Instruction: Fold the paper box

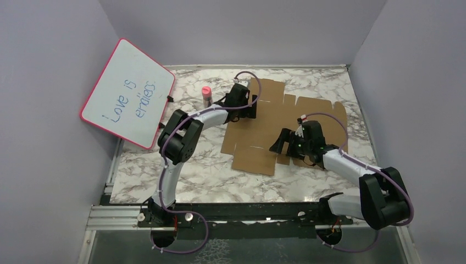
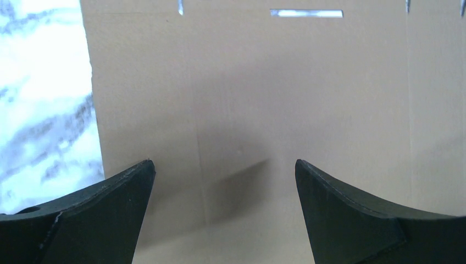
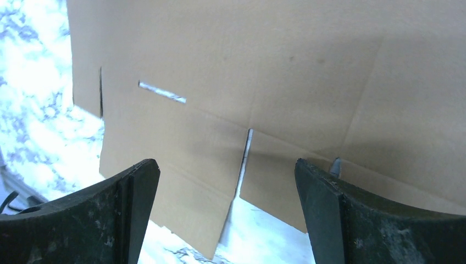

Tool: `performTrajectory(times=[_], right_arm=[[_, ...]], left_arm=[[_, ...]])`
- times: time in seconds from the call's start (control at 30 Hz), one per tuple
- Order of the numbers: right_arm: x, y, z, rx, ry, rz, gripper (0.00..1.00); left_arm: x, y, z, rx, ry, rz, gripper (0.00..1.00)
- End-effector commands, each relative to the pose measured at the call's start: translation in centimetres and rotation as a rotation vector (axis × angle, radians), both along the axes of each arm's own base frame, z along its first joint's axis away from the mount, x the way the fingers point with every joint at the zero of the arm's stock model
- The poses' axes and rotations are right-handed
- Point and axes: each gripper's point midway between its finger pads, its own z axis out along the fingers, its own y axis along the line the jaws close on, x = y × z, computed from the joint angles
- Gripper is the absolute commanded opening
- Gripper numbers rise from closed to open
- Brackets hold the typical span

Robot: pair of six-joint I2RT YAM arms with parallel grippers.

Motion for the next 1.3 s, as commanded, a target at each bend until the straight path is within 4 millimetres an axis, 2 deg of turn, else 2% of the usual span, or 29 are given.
performTrajectory(times=[0.0,0.1,0.17,0.27,0.33,0.5,0.57,0.67,0.87,1.13,1.27], right_arm=[[-0.5,2.8,0.4,0.066,0.053,0.092,1.00],[1.6,2.4,2.5,0.011,-0.007,0.084,1.00],[2.9,1.4,4.3,-0.045,-0.083,0.044,1.00],[4.0,-0.9,6.0,-0.155,-0.158,-0.021,1.00],[4.3,-2.8,6.0,-0.239,-0.154,-0.086,1.00],[4.3,-6.9,5.0,-0.405,-0.096,-0.255,1.00],[4.0,-7.6,4.6,-0.431,-0.069,-0.292,1.00],[3.6,-7.4,3.6,-0.427,-0.032,-0.287,1.00],[2.4,-6.9,1.0,-0.412,0.041,-0.250,1.00],[0.7,-5.2,-1.5,-0.362,0.140,-0.144,1.00],[-0.7,-3.5,-2.1,-0.285,0.171,-0.059,1.00]], left_arm=[[2.7,-1.2,0.5,-0.012,0.016,-0.079,0.99],[3.0,-1.5,4.2,-0.054,-0.047,-0.083,0.99],[2.3,-0.9,6.5,-0.075,-0.076,-0.067,0.99],[0.2,0.8,8.9,-0.104,-0.093,-0.021,0.99],[-2.0,1.5,9.2,-0.114,-0.081,-0.011,0.99],[-8.1,2.3,7.4,-0.105,-0.016,-0.013,0.99],[-10.1,2.6,6.3,-0.100,0.009,-0.012,0.99],[-11.6,3.5,5.1,-0.091,0.016,0.008,0.99],[-11.6,4.0,3.1,-0.055,0.030,0.025,0.99],[-9.5,2.9,0.5,-0.006,0.032,0.024,0.99],[-8.1,2.4,-0.6,0.034,0.038,0.016,0.99]])
